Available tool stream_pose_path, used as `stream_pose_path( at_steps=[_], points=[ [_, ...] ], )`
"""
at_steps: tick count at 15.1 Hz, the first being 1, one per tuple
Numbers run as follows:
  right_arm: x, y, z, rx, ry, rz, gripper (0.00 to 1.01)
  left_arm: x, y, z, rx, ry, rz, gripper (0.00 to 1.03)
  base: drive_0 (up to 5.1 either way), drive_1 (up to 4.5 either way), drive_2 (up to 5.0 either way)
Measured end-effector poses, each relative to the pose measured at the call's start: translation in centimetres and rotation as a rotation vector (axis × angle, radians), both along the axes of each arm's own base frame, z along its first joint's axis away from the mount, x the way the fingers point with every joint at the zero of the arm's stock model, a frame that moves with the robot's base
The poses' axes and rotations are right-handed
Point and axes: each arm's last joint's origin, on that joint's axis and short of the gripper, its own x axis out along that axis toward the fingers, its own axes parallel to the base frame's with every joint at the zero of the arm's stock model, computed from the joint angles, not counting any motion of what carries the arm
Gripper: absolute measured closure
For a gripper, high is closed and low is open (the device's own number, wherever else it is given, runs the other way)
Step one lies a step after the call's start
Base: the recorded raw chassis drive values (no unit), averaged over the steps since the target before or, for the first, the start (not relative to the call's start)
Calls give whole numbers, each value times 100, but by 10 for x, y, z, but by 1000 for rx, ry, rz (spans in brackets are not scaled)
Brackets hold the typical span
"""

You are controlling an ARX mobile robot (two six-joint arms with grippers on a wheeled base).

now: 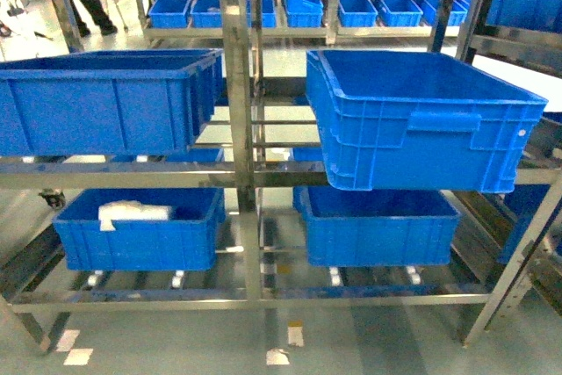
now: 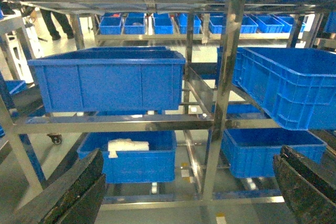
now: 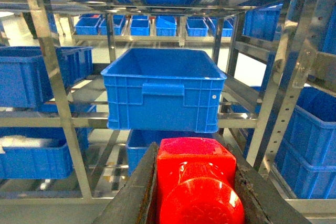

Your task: Pick red block from blue box to shelf

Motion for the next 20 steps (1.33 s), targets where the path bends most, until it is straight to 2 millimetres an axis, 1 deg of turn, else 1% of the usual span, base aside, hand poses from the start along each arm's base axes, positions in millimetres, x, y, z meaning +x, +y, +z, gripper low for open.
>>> stream_pose_path(
  at_steps=[10, 20],
  points=[
    [0, 0, 0, 0, 3, 0, 73, 0, 0, 0, 0, 0, -2, 5, -126, -126, -126],
    [0, 0, 0, 0, 4, 0, 73, 0, 0, 0, 0, -1, -3, 5, -5, 398, -408]
  ],
)
